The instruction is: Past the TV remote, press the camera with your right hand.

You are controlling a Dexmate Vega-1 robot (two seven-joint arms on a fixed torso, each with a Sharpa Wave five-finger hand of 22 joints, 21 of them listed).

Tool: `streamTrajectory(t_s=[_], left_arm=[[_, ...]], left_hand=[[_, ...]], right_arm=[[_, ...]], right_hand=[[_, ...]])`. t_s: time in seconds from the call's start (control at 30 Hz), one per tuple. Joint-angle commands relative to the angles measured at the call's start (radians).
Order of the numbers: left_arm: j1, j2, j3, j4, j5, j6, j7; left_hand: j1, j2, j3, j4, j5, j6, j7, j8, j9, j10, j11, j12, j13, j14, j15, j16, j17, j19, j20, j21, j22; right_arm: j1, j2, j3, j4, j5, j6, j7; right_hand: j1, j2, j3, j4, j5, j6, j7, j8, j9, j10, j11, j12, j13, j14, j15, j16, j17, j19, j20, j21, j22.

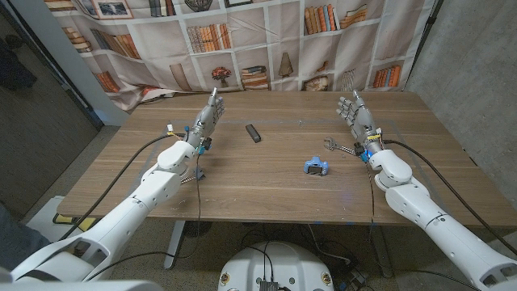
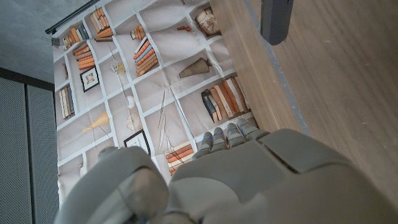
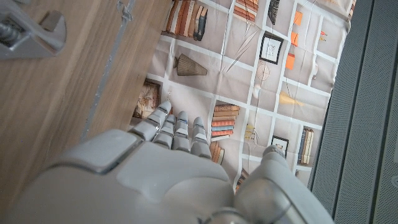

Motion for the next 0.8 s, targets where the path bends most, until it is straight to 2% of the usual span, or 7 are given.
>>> streamTrajectory(t_s=[0.03, 0.17, 0.27, 0.37, 0.7, 0.8], left_arm=[[0.038, 0.044, -0.004, -0.053, 0.033, -0.01, 0.009], [0.043, 0.029, -0.005, -0.055, 0.029, -0.016, 0.024], [0.035, 0.028, 0.003, -0.052, 0.038, -0.011, 0.021], [0.022, 0.028, 0.011, -0.047, 0.038, -0.004, 0.002], [0.03, 0.033, 0.011, -0.093, 0.054, 0.025, 0.043], [0.041, 0.037, 0.007, -0.113, 0.054, 0.042, 0.066]], left_hand=[[0.011, 0.0, -0.004, -0.004, 0.007, 0.02, -0.004, 0.008, 0.001, 0.024, 0.002, 0.012, 0.002, 0.014, -0.001, 0.01, 0.004, 0.006, -0.001, 0.008, 0.002], [0.018, 0.005, -0.005, -0.006, 0.006, 0.047, -0.008, 0.012, 0.001, 0.055, 0.008, 0.017, 0.002, 0.048, 0.0, 0.015, 0.003, 0.035, 0.006, 0.015, 0.001], [0.021, 0.007, -0.005, -0.006, 0.006, 0.055, -0.008, 0.012, 0.001, 0.062, 0.006, 0.017, 0.002, 0.054, -0.001, 0.014, 0.003, 0.038, -0.004, 0.015, 0.001], [0.022, 0.008, -0.005, -0.007, 0.005, 0.056, -0.007, 0.011, 0.001, 0.062, 0.005, 0.015, 0.002, 0.055, -0.001, 0.013, 0.003, 0.038, -0.006, 0.014, 0.001], [0.026, 0.011, -0.006, -0.008, 0.005, 0.058, -0.008, 0.008, 0.001, 0.065, 0.003, 0.012, 0.002, 0.058, 0.0, 0.01, 0.003, 0.038, -0.006, 0.011, 0.001], [0.029, 0.015, -0.006, -0.008, 0.004, 0.056, -0.009, 0.002, 0.001, 0.06, 0.004, 0.006, 0.002, 0.051, 0.0, 0.002, 0.004, 0.008, -0.004, -0.003, 0.001]], right_arm=[[-0.109, -0.012, 0.03, -0.086, -0.059, 0.083, -0.071], [-0.153, -0.023, 0.048, -0.119, -0.071, 0.108, -0.084], [-0.188, -0.039, 0.063, -0.149, -0.079, 0.115, -0.089], [-0.222, -0.054, 0.082, -0.179, -0.078, 0.12, -0.094], [-0.294, -0.096, 0.123, -0.226, -0.078, 0.125, -0.073], [-0.317, -0.113, 0.136, -0.247, -0.079, 0.112, -0.072]], right_hand=[[-0.005, -0.002, -0.005, -0.003, 0.009, 0.017, 0.005, 0.009, 0.005, 0.023, -0.009, 0.009, 0.003, 0.023, -0.001, 0.007, 0.004, 0.026, -0.001, 0.013, 0.003], [-0.004, -0.001, -0.005, -0.004, 0.01, 0.026, -0.001, 0.012, 0.005, 0.034, -0.015, 0.012, 0.003, 0.031, -0.007, 0.007, 0.003, 0.034, -0.003, 0.014, 0.002], [-0.004, -0.001, -0.005, -0.005, 0.01, 0.032, -0.001, 0.013, 0.005, 0.042, -0.014, 0.013, 0.003, 0.038, -0.01, 0.009, 0.003, 0.043, -0.005, 0.016, 0.002], [-0.004, -0.002, -0.006, -0.005, 0.011, 0.034, 0.001, 0.013, 0.005, 0.049, -0.016, 0.015, 0.003, 0.043, -0.012, 0.009, 0.003, 0.046, -0.006, 0.016, 0.002], [-0.006, -0.005, -0.009, -0.005, 0.011, 0.042, 0.003, 0.014, 0.005, 0.058, -0.02, 0.016, 0.003, 0.05, -0.013, 0.008, 0.003, 0.054, -0.006, 0.017, 0.002], [-0.007, -0.006, -0.01, -0.005, 0.011, 0.044, 0.002, 0.014, 0.005, 0.061, -0.018, 0.016, 0.003, 0.053, -0.014, 0.008, 0.003, 0.056, -0.007, 0.017, 0.002]])
